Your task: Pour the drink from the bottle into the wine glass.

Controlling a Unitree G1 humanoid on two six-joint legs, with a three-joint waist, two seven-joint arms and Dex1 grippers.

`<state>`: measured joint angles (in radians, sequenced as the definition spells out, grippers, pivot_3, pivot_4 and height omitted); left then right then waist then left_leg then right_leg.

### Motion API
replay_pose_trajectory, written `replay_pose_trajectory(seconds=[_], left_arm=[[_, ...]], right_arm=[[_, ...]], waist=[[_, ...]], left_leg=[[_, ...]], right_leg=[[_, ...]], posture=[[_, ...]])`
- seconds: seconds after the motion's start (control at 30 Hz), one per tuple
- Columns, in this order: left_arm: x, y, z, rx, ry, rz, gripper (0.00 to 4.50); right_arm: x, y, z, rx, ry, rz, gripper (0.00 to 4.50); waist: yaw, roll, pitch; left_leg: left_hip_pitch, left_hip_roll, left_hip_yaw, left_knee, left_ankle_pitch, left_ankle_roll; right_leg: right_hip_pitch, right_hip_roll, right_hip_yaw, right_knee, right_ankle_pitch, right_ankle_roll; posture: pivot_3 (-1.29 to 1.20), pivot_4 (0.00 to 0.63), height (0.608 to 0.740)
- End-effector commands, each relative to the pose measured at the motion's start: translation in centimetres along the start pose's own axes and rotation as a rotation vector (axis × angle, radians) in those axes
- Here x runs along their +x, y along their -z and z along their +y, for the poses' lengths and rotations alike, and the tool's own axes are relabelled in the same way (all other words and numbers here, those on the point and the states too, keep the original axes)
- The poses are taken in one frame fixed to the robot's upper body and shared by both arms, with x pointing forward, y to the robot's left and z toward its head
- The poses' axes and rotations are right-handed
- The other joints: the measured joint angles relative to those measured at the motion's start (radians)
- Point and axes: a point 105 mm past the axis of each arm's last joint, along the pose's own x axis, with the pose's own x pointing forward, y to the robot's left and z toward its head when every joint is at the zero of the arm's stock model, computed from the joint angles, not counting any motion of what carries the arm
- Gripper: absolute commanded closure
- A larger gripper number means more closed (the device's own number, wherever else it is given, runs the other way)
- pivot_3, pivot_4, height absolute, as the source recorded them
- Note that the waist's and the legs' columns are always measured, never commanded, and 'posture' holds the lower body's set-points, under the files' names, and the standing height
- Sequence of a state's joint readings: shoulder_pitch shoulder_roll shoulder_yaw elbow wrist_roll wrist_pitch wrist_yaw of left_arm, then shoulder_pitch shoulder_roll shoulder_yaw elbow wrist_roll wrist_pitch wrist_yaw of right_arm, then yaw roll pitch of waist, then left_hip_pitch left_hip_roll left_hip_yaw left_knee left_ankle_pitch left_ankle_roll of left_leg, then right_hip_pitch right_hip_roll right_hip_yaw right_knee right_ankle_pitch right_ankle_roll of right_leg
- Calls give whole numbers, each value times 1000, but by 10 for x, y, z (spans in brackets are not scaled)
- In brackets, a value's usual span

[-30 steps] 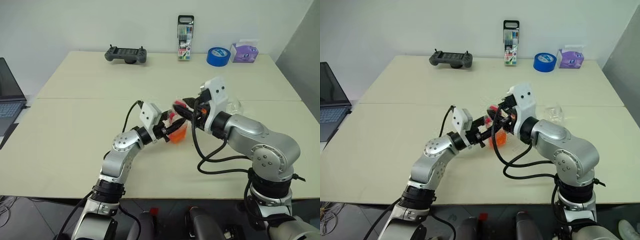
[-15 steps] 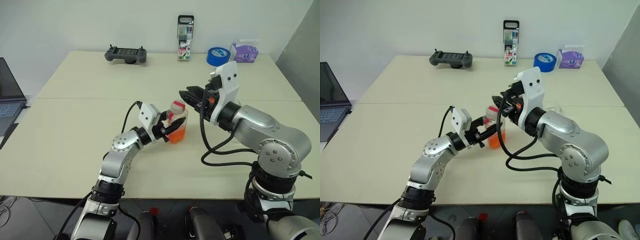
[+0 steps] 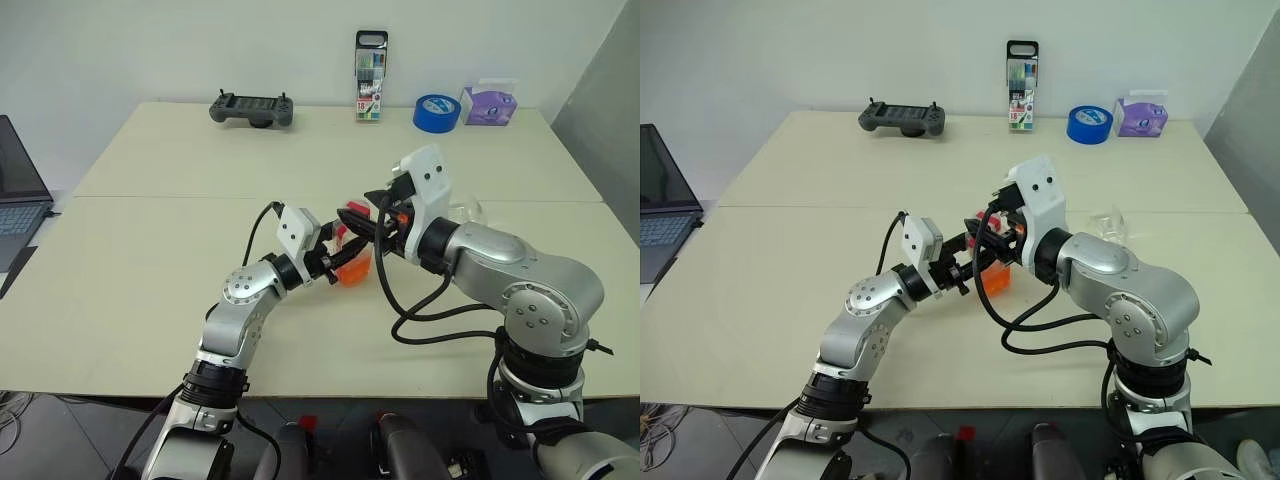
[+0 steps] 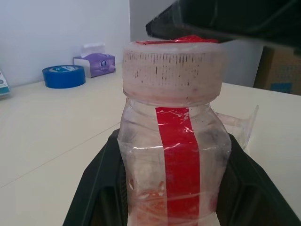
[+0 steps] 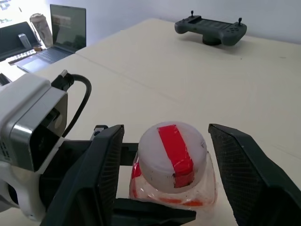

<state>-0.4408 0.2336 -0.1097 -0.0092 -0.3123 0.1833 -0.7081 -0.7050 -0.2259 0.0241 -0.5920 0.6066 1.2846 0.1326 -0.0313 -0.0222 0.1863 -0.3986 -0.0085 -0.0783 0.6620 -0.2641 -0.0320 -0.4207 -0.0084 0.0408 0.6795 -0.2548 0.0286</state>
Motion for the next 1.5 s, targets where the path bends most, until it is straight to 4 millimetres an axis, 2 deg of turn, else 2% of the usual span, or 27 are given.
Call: replay_pose_trajectory(seconds=[0.03,0.3,0.47,0.73,0.8,0.93,1.03,1.13,1.27,1.43,1.5], left_arm=[[0,-24,-3,47,6,-90,2676],[2,-26,-3,50,2,-91,2676],[3,-26,-4,46,4,-92,2676],[3,-27,-3,44,5,-88,2676],[3,-27,-3,43,6,-87,2677],[4,-26,-7,27,25,-81,2679],[6,-25,-12,11,49,-82,2680],[10,-25,-18,4,77,-85,2681],[17,-30,-23,2,102,-107,2682],[17,-31,-22,0,101,-110,2683],[16,-29,-23,-4,103,-108,2683]], right_arm=[[-1,-4,-1,-17,10,-20,1460],[2,-9,-11,-8,70,-49,1460],[1,-11,-15,-16,97,-62,2566],[-2,-18,-17,-46,73,-86,2565],[-3,-21,-12,-63,11,-104,2565],[-15,-19,22,-35,-416,-108,2565],[-25,-16,29,-27,-695,-66,2564],[-19,-15,19,-64,-770,-32,2564],[-3,-7,-6,-205,-759,73,2564],[-9,-14,-12,-204,-759,61,2564],[-14,-15,-12,-205,-748,46,1839]], waist=[[0,0,0],[0,0,0],[0,0,0],[0,0,0],[0,0,0],[0,0,0],[0,0,0],[-2,0,0],[-4,1,0],[3,1,0],[4,1,0]], left_leg=[[0,0,0,0,0,0],[0,0,0,0,0,0],[0,0,0,0,0,0],[0,0,0,0,0,0],[0,0,0,0,0,0],[0,-1,0,0,0,0],[0,-1,2,0,0,0],[0,-1,3,1,0,0],[1,1,4,0,0,1],[0,2,2,0,0,0],[0,0,1,0,0,0]], right_leg=[[0,0,0,0,0,0],[0,0,0,0,0,0],[0,0,0,0,0,0],[0,0,0,0,0,0],[0,0,0,0,0,0],[0,1,0,-1,0,0],[1,1,0,-1,0,0],[1,1,0,-1,0,0],[0,4,1,0,0,0],[0,3,-1,-1,0,0],[0,-1,0,-1,0,0]], posture=[[0,150,740],[0,150,740],[0,150,740],[0,150,740],[0,150,740],[0,150,740],[0,150,740],[0,150,740],[0,150,740],[0,150,740],[0,150,740]])
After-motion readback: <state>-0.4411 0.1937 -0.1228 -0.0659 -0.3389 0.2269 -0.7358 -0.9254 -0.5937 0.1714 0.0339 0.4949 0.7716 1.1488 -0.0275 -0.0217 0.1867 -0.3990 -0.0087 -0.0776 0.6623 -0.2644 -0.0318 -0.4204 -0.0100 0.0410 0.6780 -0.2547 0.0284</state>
